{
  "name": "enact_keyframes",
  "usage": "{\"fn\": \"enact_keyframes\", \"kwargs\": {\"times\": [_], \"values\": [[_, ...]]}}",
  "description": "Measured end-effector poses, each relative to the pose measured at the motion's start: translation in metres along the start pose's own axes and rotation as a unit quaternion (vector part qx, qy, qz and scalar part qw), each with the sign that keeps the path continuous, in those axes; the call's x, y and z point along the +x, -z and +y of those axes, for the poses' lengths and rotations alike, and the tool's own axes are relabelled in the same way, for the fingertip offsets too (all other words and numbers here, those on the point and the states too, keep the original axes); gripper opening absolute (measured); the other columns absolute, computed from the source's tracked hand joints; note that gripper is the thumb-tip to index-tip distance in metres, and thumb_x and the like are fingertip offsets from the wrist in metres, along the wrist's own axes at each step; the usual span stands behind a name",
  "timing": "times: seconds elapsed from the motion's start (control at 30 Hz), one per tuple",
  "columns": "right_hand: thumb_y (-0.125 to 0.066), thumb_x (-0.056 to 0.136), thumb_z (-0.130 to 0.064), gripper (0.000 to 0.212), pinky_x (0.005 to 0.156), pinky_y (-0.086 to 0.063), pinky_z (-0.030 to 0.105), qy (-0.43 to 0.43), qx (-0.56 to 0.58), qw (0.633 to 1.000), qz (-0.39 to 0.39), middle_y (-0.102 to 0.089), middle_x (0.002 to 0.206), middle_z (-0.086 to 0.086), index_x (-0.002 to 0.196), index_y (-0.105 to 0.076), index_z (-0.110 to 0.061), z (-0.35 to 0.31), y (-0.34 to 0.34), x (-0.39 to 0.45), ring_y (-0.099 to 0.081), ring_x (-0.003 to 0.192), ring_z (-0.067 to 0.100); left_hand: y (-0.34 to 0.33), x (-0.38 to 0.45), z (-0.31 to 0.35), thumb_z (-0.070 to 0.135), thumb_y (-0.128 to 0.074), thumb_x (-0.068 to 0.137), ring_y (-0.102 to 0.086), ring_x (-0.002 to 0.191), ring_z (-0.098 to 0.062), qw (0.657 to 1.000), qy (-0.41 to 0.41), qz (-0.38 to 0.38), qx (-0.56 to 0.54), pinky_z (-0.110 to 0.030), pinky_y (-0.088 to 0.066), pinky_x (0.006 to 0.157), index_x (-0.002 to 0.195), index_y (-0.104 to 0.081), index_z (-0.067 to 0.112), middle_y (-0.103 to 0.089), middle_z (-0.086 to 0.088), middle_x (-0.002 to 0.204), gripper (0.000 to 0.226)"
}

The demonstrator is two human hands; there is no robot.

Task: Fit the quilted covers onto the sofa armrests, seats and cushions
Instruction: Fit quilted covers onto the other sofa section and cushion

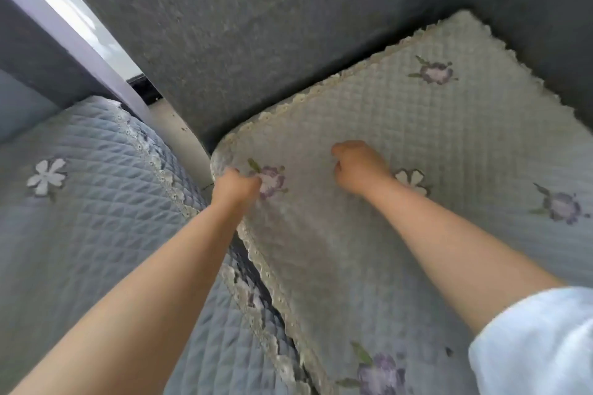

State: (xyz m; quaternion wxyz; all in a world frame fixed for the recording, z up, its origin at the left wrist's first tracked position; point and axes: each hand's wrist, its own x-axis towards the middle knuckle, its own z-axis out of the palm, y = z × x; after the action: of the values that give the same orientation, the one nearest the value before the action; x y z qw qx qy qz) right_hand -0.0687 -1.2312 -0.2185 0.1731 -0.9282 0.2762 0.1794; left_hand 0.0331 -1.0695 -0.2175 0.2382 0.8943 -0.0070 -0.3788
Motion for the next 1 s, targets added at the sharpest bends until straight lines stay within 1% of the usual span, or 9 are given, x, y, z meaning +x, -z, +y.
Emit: {"fn": "enact_keyframes", "kwargs": {"times": [0.23, 0.33, 0.47, 0.63, 0.7, 0.73, 0.8, 0.9, 1.0], "values": [[-0.047, 0.089, -0.01, 0.054, 0.109, -0.031, 0.037, 0.0, -0.116, 0.993, 0.017, -0.033, 0.144, 0.014, 0.14, -0.03, -0.008, -0.033, 0.022, 0.146, -0.029, 0.134, 0.028, 0.04, 0.113, -0.002, 0.04, -0.045, 0.09, -0.039, 0.122, -0.036, 0.987, -0.098, 0.045, 0.116, -0.04, -0.039, 0.098, 0.135, -0.037, 0.009, -0.037, -0.015, 0.136, 0.054], [-0.046, 0.089, -0.01, 0.043, 0.108, -0.03, 0.037, -0.023, -0.171, 0.985, 0.017, -0.04, 0.137, 0.016, 0.131, -0.04, -0.004, -0.029, 0.018, 0.184, -0.034, 0.131, 0.03, 0.034, 0.139, -0.009, 0.059, -0.04, 0.087, -0.039, 0.122, -0.033, 0.96, -0.158, 0.008, 0.23, -0.039, -0.041, 0.095, 0.13, -0.036, 0.008, -0.038, -0.014, 0.134, 0.066], [-0.047, 0.083, -0.003, 0.028, 0.09, -0.038, 0.034, -0.025, -0.158, 0.986, 0.043, -0.049, 0.121, 0.02, 0.11, -0.053, 0.004, -0.021, 0.015, 0.195, -0.046, 0.115, 0.033, 0.026, 0.151, -0.02, 0.062, -0.027, 0.087, -0.052, 0.11, -0.03, 0.939, -0.181, 0.004, 0.293, -0.035, -0.046, 0.081, 0.117, -0.047, 0.01, -0.053, -0.012, 0.121, 0.063], [-0.048, 0.083, -0.004, 0.027, 0.086, -0.044, 0.034, -0.075, -0.168, 0.981, 0.063, -0.057, 0.116, 0.02, 0.106, -0.06, 0.005, -0.029, 0.014, 0.208, -0.051, 0.111, 0.034, 0.037, 0.161, -0.016, 0.055, -0.022, 0.093, -0.056, 0.108, -0.028, 0.922, -0.232, -0.046, 0.305, -0.032, -0.045, 0.085, 0.115, -0.051, 0.012, -0.058, -0.01, 0.118, 0.056], [-0.049, 0.081, -0.002, 0.018, 0.079, -0.044, 0.031, -0.106, -0.107, 0.985, 0.079, -0.061, 0.106, 0.022, 0.092, -0.061, 0.005, -0.031, 0.016, 0.209, -0.054, 0.103, 0.036, 0.04, 0.16, -0.017, 0.049, -0.019, 0.096, -0.058, 0.105, -0.028, 0.919, -0.25, -0.046, 0.302, -0.031, -0.046, 0.084, 0.112, -0.055, 0.012, -0.062, -0.01, 0.113, 0.053], [-0.05, 0.079, -0.002, 0.011, 0.071, -0.042, 0.029, -0.12, -0.068, 0.986, 0.091, -0.062, 0.094, 0.023, 0.078, -0.059, 0.004, -0.031, 0.019, 0.21, -0.055, 0.094, 0.036, 0.042, 0.161, -0.018, 0.046, -0.019, 0.097, -0.058, 0.104, -0.028, 0.92, -0.257, -0.043, 0.294, -0.031, -0.046, 0.084, 0.11, -0.057, 0.012, -0.063, -0.01, 0.112, 0.052], [-0.047, 0.074, -0.005, 0.022, 0.053, -0.03, 0.025, -0.137, 0.005, 0.983, 0.124, -0.052, 0.067, 0.016, 0.054, -0.039, -0.004, -0.03, 0.024, 0.211, -0.048, 0.072, 0.031, 0.045, 0.161, -0.018, 0.043, -0.02, 0.098, -0.058, 0.104, -0.028, 0.923, -0.265, -0.048, 0.274, -0.029, -0.045, 0.086, 0.109, -0.058, 0.012, -0.063, -0.01, 0.112, 0.05], [-0.046, 0.074, 0.003, 0.035, 0.039, -0.017, 0.018, -0.137, 0.036, 0.978, 0.156, -0.037, 0.054, 0.005, 0.048, -0.026, -0.008, -0.031, 0.037, 0.207, -0.033, 0.055, 0.021, 0.049, 0.158, -0.018, 0.04, -0.024, 0.098, -0.058, 0.104, -0.026, 0.929, -0.28, -0.053, 0.237, -0.026, -0.042, 0.085, 0.104, -0.061, 0.011, -0.064, -0.009, 0.109, 0.048], [-0.048, 0.074, 0.009, 0.038, 0.035, -0.024, 0.013, -0.121, 0.017, 0.979, 0.16, -0.029, 0.051, 0.002, 0.048, -0.025, -0.008, -0.037, 0.048, 0.196, -0.022, 0.047, 0.012, 0.054, 0.149, -0.022, 0.039, -0.027, 0.098, -0.059, 0.098, -0.026, 0.932, -0.282, -0.056, 0.22, -0.026, -0.042, 0.082, 0.09, -0.061, 0.013, -0.065, -0.01, 0.099, 0.044]]}}
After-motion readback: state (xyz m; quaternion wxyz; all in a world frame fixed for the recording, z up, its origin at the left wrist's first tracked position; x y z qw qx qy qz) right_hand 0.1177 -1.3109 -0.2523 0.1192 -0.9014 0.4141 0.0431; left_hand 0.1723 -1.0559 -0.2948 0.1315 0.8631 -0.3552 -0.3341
